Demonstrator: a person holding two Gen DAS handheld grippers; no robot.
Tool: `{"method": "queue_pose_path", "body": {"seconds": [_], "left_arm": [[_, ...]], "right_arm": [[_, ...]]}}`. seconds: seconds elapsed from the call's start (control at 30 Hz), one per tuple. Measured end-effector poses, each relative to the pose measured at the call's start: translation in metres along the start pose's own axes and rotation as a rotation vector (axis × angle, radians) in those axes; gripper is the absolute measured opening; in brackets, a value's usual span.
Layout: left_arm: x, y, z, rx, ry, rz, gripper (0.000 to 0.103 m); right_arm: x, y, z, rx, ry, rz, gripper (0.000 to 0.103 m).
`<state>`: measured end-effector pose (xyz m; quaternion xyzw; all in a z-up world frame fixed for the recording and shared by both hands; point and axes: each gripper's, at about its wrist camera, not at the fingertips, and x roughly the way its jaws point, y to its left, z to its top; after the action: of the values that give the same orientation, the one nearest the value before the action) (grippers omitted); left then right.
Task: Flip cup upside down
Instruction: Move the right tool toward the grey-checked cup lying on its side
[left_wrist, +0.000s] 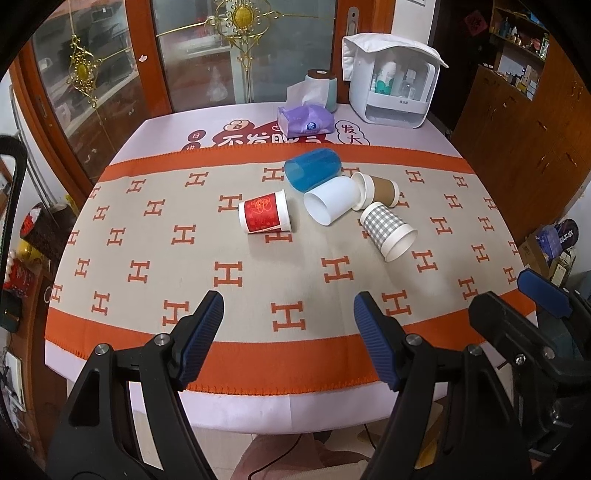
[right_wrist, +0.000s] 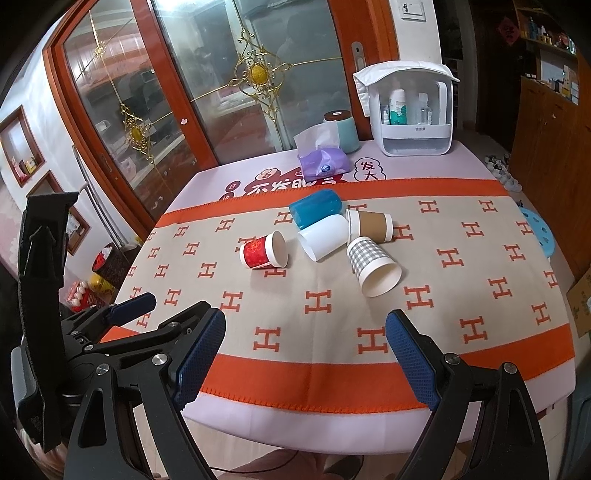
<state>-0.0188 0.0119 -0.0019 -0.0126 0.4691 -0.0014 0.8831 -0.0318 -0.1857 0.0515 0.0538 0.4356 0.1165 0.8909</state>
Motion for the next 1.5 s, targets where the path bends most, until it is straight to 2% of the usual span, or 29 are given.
{"method": "queue_pose_path", "body": {"seconds": [0.33,0.6,0.77,1.03,1.23,1.37,1.5], "left_arm": [[0.008,0.0,0.006,0.006,0.018,-0.006,0.071],[0.028,-0.003,0.023,0.022,0.032,-0.012,0.071],[0.054,-0.002,0.037,0.032,0.064,-0.029,0.071],[0.125,0.007,0.06,0.003,0.173,-0.074,0.071],[0.174,0.021,0.068,-0.033,0.232,-0.079,0.071],[0.199,0.03,0.068,-0.052,0.266,-0.072,0.071],[0.215,0.035,0.066,-0.056,0.291,-0.065,0.071]], "right_arm": [[0.005,0.001,0.002,0.0,0.008,0.003,0.09],[0.03,-0.012,0.031,0.002,0.045,-0.014,0.09],[0.059,-0.03,0.053,0.029,0.092,-0.021,0.09],[0.133,-0.073,0.095,0.055,0.183,-0.067,0.09],[0.216,-0.098,0.124,0.009,0.294,-0.108,0.09],[0.27,-0.102,0.129,-0.052,0.374,-0.153,0.09],[0.31,-0.104,0.126,-0.077,0.432,-0.158,0.09]]}}
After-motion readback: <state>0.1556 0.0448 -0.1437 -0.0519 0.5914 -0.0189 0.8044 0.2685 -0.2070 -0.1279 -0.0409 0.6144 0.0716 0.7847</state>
